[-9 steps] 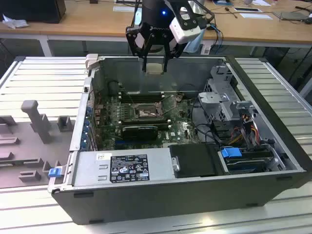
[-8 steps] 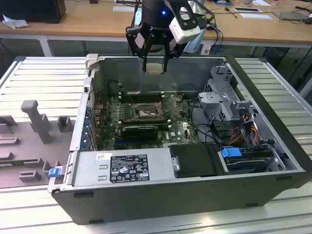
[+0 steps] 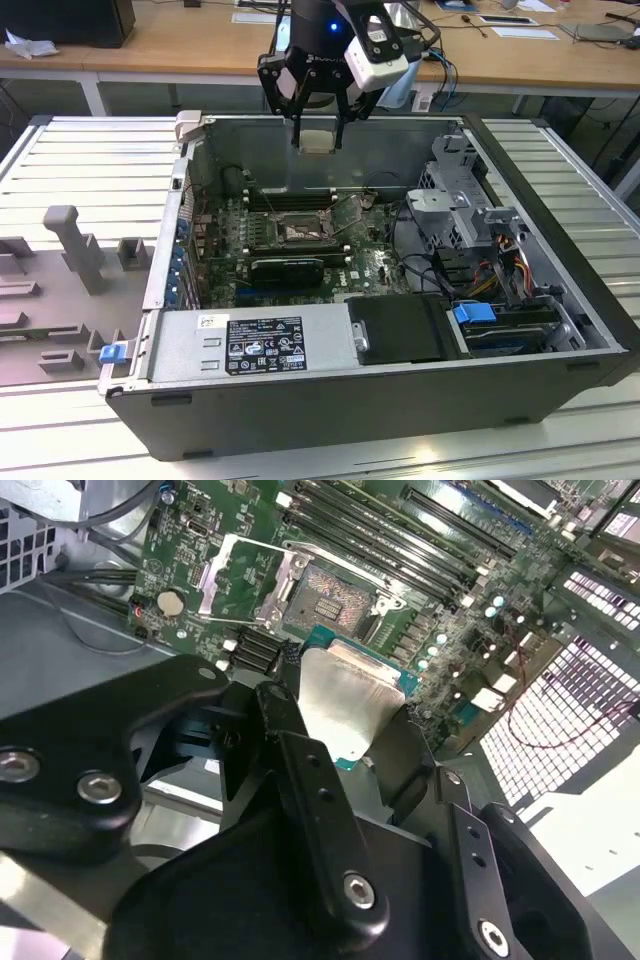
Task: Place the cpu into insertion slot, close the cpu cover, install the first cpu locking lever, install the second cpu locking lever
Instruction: 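Place the cpu into insertion slot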
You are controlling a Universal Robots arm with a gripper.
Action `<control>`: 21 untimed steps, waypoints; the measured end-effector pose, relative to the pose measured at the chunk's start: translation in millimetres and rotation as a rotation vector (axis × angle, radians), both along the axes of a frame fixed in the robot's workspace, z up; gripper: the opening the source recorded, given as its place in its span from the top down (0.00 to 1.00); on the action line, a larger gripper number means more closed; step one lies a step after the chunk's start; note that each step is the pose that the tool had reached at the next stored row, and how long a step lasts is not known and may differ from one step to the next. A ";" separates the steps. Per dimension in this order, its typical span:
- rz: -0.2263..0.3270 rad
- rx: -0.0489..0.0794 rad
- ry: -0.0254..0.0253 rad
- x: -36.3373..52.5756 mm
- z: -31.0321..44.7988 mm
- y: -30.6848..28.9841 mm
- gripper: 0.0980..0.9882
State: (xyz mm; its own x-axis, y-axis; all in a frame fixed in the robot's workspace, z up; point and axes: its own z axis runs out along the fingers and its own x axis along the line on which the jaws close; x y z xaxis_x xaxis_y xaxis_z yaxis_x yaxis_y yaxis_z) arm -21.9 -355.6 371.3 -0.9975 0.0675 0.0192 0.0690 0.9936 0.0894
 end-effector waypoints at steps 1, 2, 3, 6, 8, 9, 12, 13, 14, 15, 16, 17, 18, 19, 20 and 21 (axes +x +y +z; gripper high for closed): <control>-0.003 0.000 0.0000 0.0 0.0 0.0 0.52; -0.007 0.000 -0.0001 0.0 0.0 0.0 0.52; -0.013 0.000 -0.0001 0.0 0.0 0.0 0.52; -0.022 0.000 -0.0001 0.0 0.0 0.0 0.52; -0.025 0.000 0.0000 0.0 0.0 0.0 0.52; -0.027 0.000 0.0000 0.0 0.0 0.0 0.52; -0.036 0.000 0.0000 0.0 0.0 0.0 0.52; -0.037 0.000 0.0000 0.0 0.0 0.0 0.52; -0.041 0.000 -0.0001 0.0 0.0 0.0 0.52; -0.044 0.000 -0.0001 0.0 0.0 0.0 0.52; -0.047 0.000 0.0000 0.0 0.0 0.0 0.52; -0.049 0.000 -0.0001 0.0 0.0 0.0 0.52; -0.051 0.000 0.0000 0.0 0.0 0.0 0.52; -0.054 0.000 0.0000 0.0 0.0 0.0 0.52; -0.057 0.000 0.0000 0.0 0.0 0.0 0.52; -0.058 0.000 0.0000 0.0 0.0 0.0 0.52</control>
